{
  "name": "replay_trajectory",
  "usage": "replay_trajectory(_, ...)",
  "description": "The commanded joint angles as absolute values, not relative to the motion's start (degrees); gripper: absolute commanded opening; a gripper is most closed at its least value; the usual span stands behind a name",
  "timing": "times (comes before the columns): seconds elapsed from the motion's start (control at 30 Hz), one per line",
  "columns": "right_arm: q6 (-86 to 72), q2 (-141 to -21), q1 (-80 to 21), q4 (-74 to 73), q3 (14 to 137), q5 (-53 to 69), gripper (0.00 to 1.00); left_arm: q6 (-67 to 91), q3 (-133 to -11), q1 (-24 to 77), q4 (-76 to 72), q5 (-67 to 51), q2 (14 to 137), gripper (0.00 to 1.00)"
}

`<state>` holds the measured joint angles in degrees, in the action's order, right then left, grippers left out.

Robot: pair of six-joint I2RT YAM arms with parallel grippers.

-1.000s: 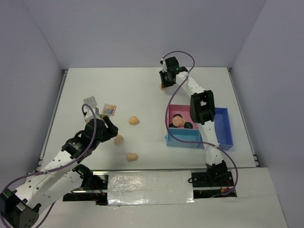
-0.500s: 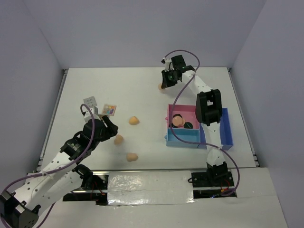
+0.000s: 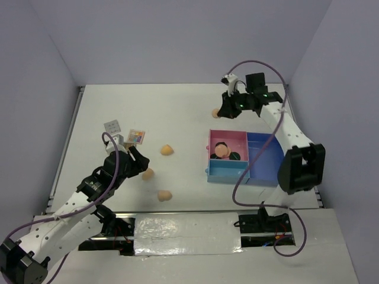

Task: Organize the makeup

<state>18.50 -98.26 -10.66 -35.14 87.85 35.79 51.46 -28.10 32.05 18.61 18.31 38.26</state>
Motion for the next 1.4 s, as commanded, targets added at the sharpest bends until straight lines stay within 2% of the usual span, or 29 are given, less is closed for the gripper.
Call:
replay_trajectory(0.0,29.3,-88.3,-6.2,-39.1,80.4,40.0,0.00,51.4,-27.6,31.6,14.1,16.6,38.1,0.70)
replay_trajectory(0.13,32.2,-78.4,-1.2,-37.6,66.8,35.7,0.00,51.1,-27.4,31.5,13.6,15.9,38.6,0.69)
replay_trajectory(0.37,32.8,-67.3,7.3,-36.8,54.0,29.1,0.00,51.6,-26.5,31.5,12.7,15.0,38.4,0.69)
replay_trajectory(0.53,30.9,-67.1,9.3,-35.2,50.3,24.1,0.00,52.4,-25.9,31.5,13.5,14.7,37.7,0.69)
replay_trajectory(0.67,29.6,-68.9,11.2,-34.5,49.0,22.2,0.04,53.4,-25.3,31.5,14.4,14.5,37.4,0.70)
replay_trajectory(0.73,29.5,-70.1,11.6,-34.1,48.9,21.5,0.10,54.0,-25.0,31.5,14.5,14.4,37.4,0.70)
replay_trajectory(0.83,29.8,-71.8,11.9,-33.7,48.7,20.5,0.33,54.8,-24.4,31.5,14.6,14.0,38.1,0.72)
replay_trajectory(1.1,30.0,-75.1,12.7,-34.2,51.2,20.7,0.51,56.1,-25.2,31.5,14.5,12.3,43.1,0.71)
replay_trajectory(1.23,31.6,-74.4,12.7,-35.0,52.8,20.9,0.66,56.9,-25.8,31.5,14.8,12.1,45.3,0.69)
replay_trajectory(1.27,31.9,-74.3,12.7,-35.1,53.6,20.9,0.72,57.2,-25.8,31.5,14.6,12.0,45.5,0.68)
replay_trajectory(1.3,32.3,-74.0,12.8,-35.3,54.0,21.0,0.90,57.2,-25.8,31.5,14.5,12.0,45.9,0.68)
replay_trajectory(1.33,33.0,-73.8,12.8,-35.3,54.5,20.9,1.00,57.5,-26.0,31.5,14.4,12.0,46.1,0.66)
replay_trajectory(1.37,33.3,-73.7,12.8,-35.4,55.4,21.1,1.00,57.5,-26.1,31.5,14.4,12.1,46.3,0.66)
